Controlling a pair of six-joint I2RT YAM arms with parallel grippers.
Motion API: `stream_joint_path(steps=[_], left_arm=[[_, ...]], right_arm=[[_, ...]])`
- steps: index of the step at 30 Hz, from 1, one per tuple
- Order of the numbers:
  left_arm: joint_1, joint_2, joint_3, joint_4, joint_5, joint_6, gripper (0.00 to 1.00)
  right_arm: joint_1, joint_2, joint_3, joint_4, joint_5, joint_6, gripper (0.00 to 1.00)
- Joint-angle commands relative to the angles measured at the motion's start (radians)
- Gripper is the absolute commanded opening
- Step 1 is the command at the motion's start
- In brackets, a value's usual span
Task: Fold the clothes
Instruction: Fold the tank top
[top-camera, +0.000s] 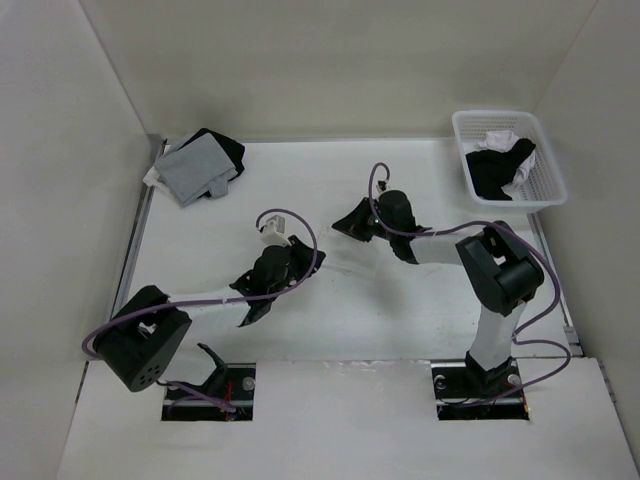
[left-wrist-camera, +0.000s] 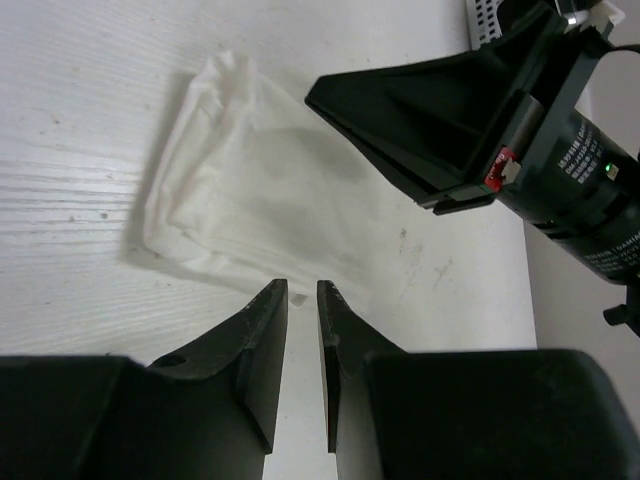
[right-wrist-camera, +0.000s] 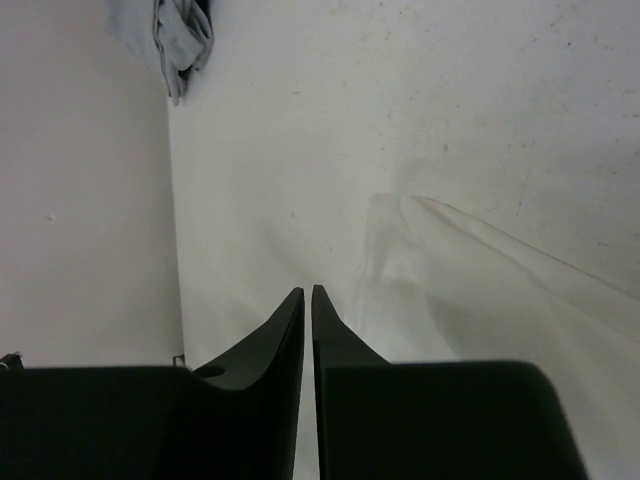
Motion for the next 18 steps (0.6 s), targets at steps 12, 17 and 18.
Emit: stream_joint_path(steps=[12,17,18], left_arm=[[0.075,-0.065,-0.023,-0.004,0.004,0.015,0.18],[0.091,-0.072,-0.032,-0.004,0.011,0.017,0.19],[0.095,-0.077,-0.037,-0.004,0.015,0.017,0.19]], right_arm=[[0.020,0.119,0.178,-0.111,0.068,-0.069,0.03],[0.034,0.179,0.250,-0.168,0.089,-0.065,0.03],[0.037,0.188,0.260,-0.177,0.096,-0.065,0.04]])
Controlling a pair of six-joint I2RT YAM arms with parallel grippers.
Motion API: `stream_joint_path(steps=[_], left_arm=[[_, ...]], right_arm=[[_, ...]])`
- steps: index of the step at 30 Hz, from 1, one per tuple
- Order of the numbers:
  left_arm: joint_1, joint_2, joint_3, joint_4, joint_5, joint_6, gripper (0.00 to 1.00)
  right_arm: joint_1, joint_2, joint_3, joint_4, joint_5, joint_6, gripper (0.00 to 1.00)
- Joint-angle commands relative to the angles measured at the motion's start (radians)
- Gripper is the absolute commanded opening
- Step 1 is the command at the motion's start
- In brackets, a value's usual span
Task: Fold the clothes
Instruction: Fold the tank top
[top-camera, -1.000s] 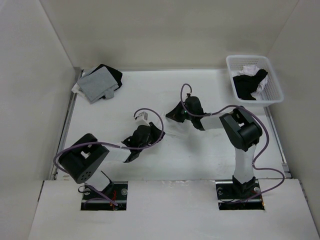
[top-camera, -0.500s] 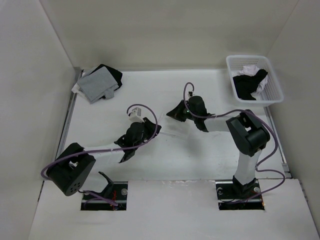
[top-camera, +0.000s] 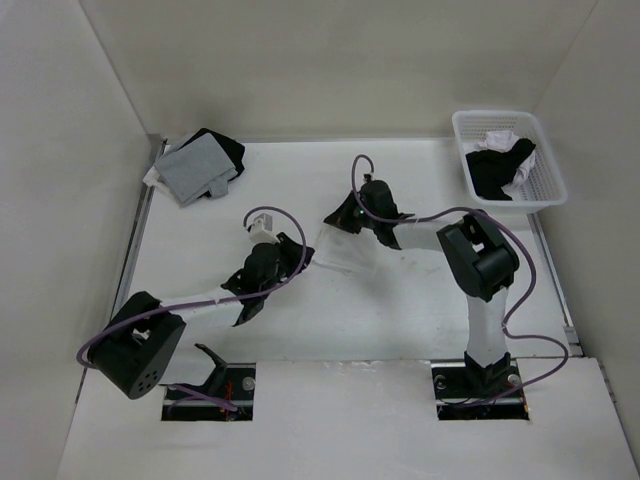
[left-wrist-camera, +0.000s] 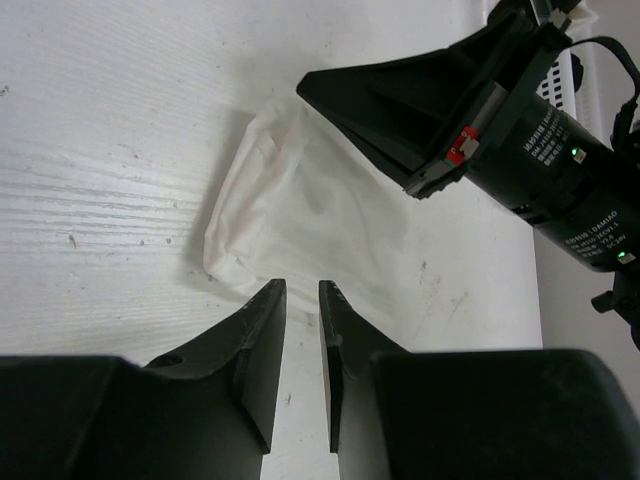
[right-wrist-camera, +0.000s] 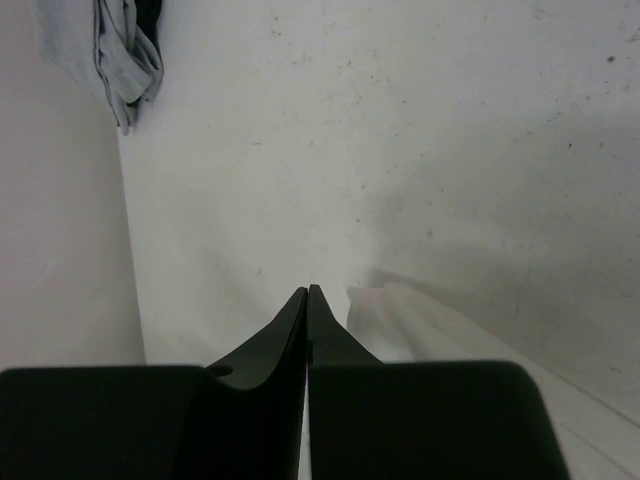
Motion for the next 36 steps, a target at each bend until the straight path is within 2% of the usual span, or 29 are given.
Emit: stream_joint_path(steps=[1,11,15,21,27,32,36], left_arm=[[0.020,-0.046,-0.024,0.024,0.015,0.010,0.19],[0.100,-0.174,-0.058,-0.048,0.034,0.025,0.22],[0.124,-0.234,-0.048,-0.115,0.025,0.054,0.25],[0.157,-0.275,0.001,-0.250,0.002,0.114,0.32],[0.193,-0.281,0.042,-0.375,-0.005,0.136,0.39],[0.220,-0.289,0.070,-0.462,-0.005,0.167,0.41],[0.255,-0.304,0.074,-0.496,-0.005,0.203,0.41]], right_arm=[[0.017,0.040,0.055,-0.046,0.036,-0.015,0.04],[0.040,0.102,0.179,-0.070,0.040,0.017,0.06],[0.052,0.036,0.170,-0.028,0.030,0.010,0.16],[0.020,-0.293,-0.044,0.068,0.067,-0.070,0.41],[-0.046,-0.755,-0.397,0.056,0.308,-0.215,0.60],[-0.118,-1.082,-0.653,-0.018,0.556,-0.263,0.66],[-0.199,-1.217,-0.767,-0.046,0.606,-0.248,0.66]])
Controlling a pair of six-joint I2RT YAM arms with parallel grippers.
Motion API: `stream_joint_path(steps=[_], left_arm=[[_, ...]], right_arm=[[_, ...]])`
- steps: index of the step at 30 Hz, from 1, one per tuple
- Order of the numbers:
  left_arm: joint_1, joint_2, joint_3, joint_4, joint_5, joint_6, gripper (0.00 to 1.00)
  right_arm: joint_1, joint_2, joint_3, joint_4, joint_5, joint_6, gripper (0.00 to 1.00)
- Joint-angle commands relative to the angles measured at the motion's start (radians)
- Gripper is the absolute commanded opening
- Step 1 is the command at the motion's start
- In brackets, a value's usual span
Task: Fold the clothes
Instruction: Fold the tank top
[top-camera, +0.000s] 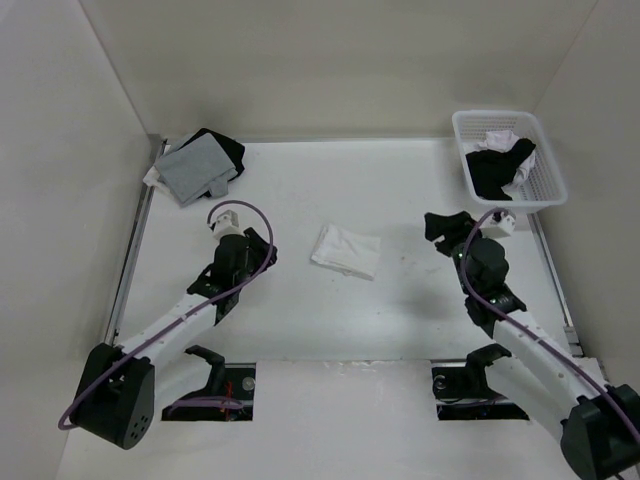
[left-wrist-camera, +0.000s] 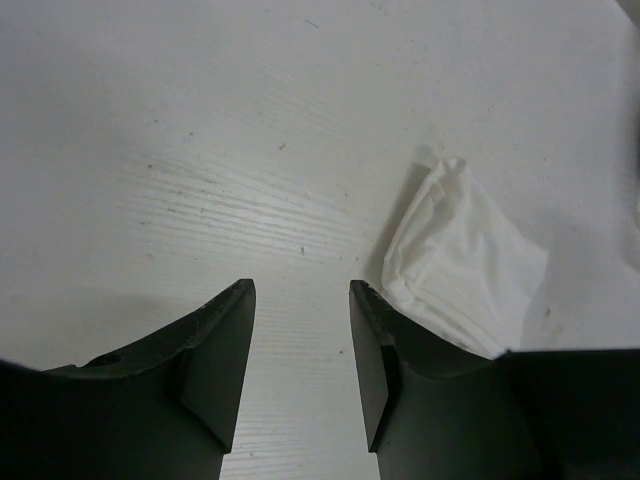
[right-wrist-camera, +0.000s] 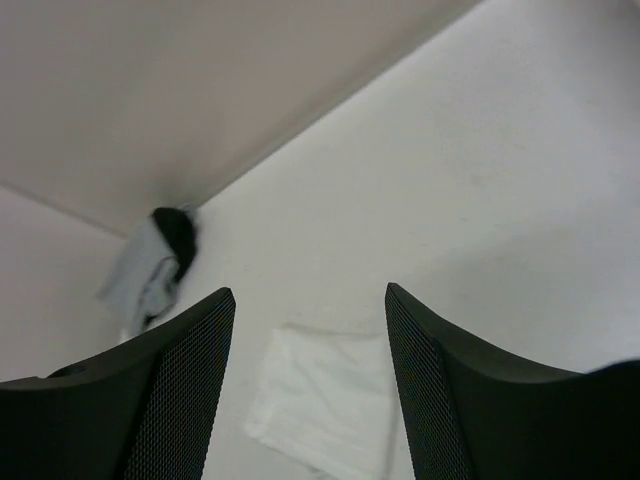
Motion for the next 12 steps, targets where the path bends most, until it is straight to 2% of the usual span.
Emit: stream_joint_path(steps=[1,9,12], left_arm=[[0.032,-0.036,0.047,-0.035,-0.010,0.058,0.41],[0.020,0.009,0.078,-0.021,-0.019,0.067,0.37],[-0.003,0.033,0.095,-0.021,-0.045,0.076,0.41]], right_arm=[[-0.049,-0.052,-0.071,-0.035,0.120,-0.014,0.66],[-0.064,0.026,-0.110,0.025,0.106,0.039,0.65],[-0.061,0.043,-0.105,0.026,0.106,0.038,0.65]])
